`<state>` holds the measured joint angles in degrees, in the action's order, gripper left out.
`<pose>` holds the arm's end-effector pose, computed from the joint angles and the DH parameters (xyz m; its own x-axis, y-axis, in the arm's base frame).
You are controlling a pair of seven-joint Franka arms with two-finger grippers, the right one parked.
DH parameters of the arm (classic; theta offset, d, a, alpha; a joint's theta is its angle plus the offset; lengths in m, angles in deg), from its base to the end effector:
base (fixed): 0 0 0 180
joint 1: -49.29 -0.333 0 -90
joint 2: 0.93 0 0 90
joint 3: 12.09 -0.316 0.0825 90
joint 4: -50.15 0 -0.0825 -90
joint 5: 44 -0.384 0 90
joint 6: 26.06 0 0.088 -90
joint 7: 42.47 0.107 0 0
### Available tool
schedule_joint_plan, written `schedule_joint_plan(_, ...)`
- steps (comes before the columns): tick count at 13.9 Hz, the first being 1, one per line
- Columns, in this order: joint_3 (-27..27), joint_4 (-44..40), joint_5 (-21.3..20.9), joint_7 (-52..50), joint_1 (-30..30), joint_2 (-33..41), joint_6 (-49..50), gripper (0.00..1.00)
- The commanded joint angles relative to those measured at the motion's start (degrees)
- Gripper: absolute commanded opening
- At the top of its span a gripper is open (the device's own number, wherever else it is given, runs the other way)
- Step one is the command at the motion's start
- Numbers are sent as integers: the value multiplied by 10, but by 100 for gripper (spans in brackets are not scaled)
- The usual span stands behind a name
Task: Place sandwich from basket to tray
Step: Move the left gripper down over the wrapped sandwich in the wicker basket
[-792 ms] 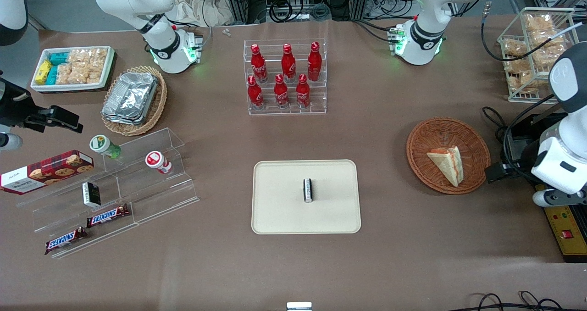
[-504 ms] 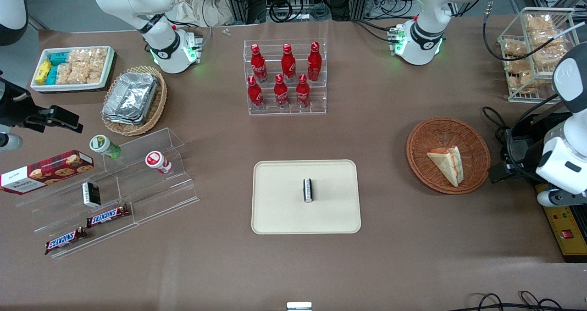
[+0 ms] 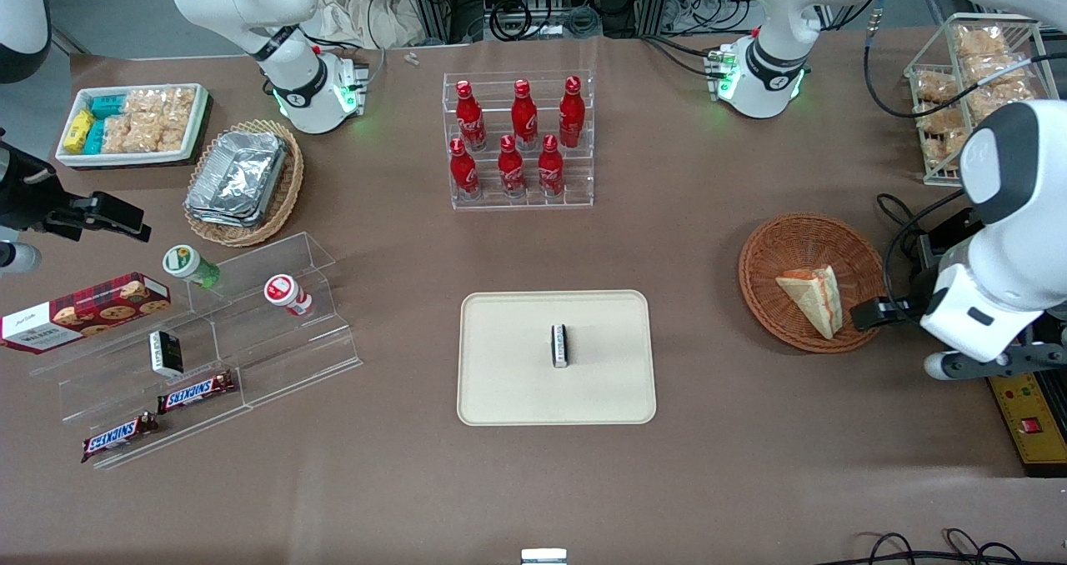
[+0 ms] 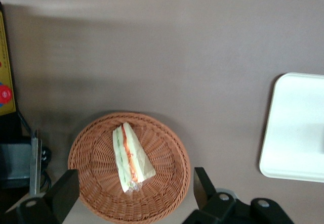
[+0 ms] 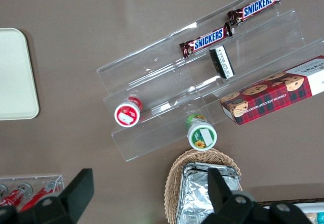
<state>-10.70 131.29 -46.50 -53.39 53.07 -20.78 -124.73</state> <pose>0.6591 -0.0532 0.4996 0.9950 0.0947 -0.0332 0.0933 -0.9948 -0.0416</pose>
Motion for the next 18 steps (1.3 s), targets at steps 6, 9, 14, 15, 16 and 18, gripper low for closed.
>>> schedule_joint_plan(6,-4,255,-12,-219,-11,72,-124,100)
schedule_joint_plan(9,-5,304,-12,-256,-11,72,-178,100)
schedule_joint_plan(14,-37,378,-14,-256,-11,89,-239,100)
schedule_joint_plan(15,-39,381,-13,-256,-11,90,-241,100)
schedule_joint_plan(16,-41,387,-13,-259,-11,90,-244,100)
schedule_joint_plan(18,-41,407,-12,-268,-11,90,-265,100)
